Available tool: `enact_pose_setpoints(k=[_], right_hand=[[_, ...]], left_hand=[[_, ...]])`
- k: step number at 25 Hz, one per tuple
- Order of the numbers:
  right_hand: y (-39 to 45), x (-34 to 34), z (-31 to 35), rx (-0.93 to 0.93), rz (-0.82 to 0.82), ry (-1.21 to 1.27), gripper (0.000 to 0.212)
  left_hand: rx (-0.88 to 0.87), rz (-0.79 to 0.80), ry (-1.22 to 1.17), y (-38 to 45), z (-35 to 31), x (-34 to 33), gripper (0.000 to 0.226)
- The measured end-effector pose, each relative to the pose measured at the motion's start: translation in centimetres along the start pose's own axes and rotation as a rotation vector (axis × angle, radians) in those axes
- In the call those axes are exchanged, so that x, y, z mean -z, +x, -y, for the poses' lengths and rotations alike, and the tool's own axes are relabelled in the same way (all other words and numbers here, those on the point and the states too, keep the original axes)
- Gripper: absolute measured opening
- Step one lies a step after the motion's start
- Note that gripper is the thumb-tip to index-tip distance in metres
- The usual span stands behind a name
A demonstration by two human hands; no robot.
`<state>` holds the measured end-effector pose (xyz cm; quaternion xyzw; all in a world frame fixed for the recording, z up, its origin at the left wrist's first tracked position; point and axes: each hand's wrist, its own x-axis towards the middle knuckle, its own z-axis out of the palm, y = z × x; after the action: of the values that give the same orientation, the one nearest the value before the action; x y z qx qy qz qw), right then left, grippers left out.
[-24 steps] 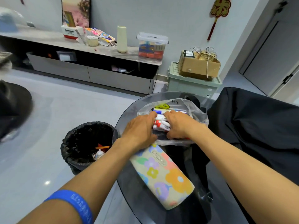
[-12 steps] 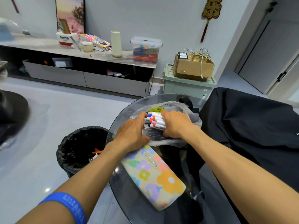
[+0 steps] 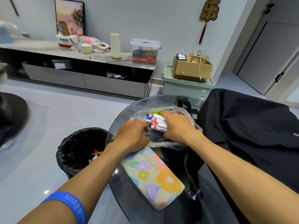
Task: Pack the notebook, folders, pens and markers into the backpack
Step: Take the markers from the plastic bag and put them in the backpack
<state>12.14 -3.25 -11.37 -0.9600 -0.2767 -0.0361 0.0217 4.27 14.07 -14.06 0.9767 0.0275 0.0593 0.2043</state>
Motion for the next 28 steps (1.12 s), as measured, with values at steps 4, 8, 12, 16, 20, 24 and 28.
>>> enact_pose_setpoints(k=[4,8,12,16,20,24,28], right_hand=[[-0.9,0.9,0.3,-0.005,-0.148,0.18,0.042],[-2.3,4.7,0.9,-0.065,-0.282,0.794,0.04],[-7.2,10.3,-0.7,-0.138,-0.431,1.365,0.03],[-14.1,14.6,-5.5,-0.172,-0.465,1.402,0.027],[-20.6,16.7,-10.8,-0.255,-0.536,1.352,0.028],[-26.5,17.5,-15.1,-0.259,-0.538,1.253,0.028],[-31.4,18.6,-17.2,-0.049,-0.362,1.155,0.033]], left_hand=[[-0.008,0.021,0.033,0.0,0.1,-0.1,0.03],[0.0,0.037,0.059,0.3,-0.5,0.0,0.027],[-0.06,-0.132,0.178,-1.3,-3.9,1.7,0.024],[-0.441,-0.189,-0.147,-5.3,-14.4,3.2,0.04],[-0.934,0.248,0.186,-12.4,-26.7,-1.7,0.087],[-0.592,0.165,-0.176,-10.1,-30.1,-3.1,0.026],[-0.094,0.043,-0.849,-4.5,-31.9,2.3,0.034]])
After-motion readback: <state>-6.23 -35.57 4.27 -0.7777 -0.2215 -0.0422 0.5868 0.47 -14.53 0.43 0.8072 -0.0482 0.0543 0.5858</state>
